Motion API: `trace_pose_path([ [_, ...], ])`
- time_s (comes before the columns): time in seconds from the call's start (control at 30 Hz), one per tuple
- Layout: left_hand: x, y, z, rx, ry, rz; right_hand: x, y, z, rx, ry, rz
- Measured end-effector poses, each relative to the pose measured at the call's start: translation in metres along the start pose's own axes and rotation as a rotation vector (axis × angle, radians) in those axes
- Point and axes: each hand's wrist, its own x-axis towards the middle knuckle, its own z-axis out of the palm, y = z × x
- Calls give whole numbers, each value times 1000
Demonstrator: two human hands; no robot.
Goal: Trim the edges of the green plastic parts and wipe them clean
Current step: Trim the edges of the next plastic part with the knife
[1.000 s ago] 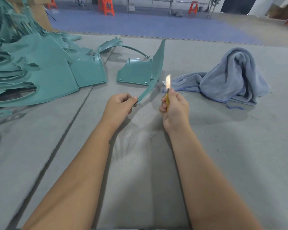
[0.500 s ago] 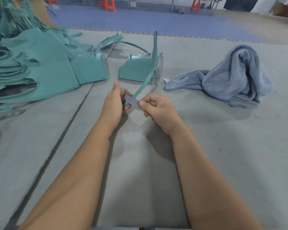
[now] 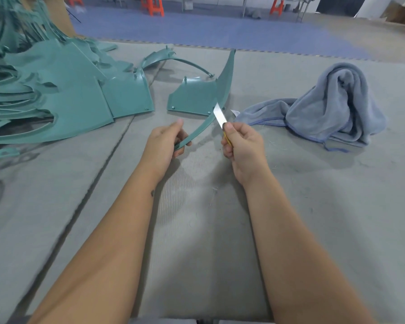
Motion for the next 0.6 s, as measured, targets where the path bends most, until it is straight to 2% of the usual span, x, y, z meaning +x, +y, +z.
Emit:
trace_pose_path([
  [0.07,-2,2,-2,19,-28,22,1,0,0,72,52,10],
  [0.17,-1,2,-13,98,-23,37,5,-5,-5,353,143,97],
  [0.3,2,-2,-29,156,1,52,6,-10,-11,568,168,186],
  [0.4,1,1,-31,189,-27,70,4,-12,-9,540,146,166],
  [0.6,-3,5,-31,322,-103,78,-6,-11,1,261,69,53],
])
